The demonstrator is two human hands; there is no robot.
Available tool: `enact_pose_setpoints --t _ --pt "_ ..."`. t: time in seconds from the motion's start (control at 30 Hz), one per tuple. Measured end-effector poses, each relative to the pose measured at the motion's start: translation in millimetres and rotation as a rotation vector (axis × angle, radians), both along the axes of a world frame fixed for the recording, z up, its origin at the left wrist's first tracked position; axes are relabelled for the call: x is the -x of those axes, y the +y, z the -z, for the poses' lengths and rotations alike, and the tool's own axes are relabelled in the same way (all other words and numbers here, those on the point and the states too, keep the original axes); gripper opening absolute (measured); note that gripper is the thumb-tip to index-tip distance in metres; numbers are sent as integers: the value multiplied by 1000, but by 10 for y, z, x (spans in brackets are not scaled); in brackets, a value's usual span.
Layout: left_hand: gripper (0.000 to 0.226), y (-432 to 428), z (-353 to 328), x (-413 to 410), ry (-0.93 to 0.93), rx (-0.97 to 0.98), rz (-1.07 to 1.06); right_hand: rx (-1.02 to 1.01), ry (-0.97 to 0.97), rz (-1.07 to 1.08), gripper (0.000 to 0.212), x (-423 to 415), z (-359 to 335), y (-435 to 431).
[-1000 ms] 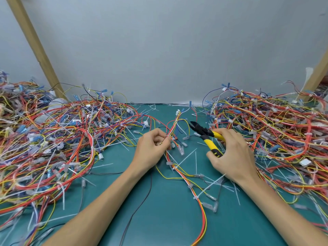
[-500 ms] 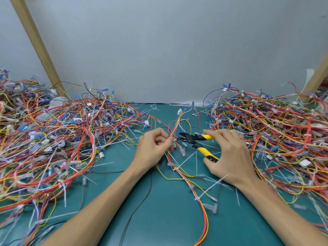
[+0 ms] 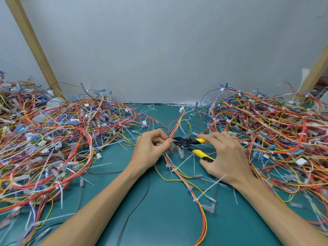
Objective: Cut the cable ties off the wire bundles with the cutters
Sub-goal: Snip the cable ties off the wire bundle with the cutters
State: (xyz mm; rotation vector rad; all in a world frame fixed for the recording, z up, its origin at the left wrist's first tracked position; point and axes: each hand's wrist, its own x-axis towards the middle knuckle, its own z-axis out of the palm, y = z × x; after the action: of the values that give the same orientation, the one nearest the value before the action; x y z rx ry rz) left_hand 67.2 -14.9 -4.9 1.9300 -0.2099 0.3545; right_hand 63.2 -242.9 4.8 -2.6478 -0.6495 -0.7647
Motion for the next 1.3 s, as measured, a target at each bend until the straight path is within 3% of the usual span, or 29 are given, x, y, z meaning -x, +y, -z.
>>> enact_pose_setpoints --t 0.3,0.47,0.6,0.93,1.3 --pt "16 7 18 -10 -27 3 13 -35 2 65 40 -11 22 10" --pt "12 -5 -22 5 36 77 167 -108 51 115 29 -1 -6 21" --pt "18 -42 -50 39 60 62 254 -139 110 120 32 2 -23 10" --pt "18 -11 -53 34 94 105 127 -56 134 80 25 -34 4 1" --pt "20 0 -41 33 71 85 117 -25 130 30 36 -29 11 -8"
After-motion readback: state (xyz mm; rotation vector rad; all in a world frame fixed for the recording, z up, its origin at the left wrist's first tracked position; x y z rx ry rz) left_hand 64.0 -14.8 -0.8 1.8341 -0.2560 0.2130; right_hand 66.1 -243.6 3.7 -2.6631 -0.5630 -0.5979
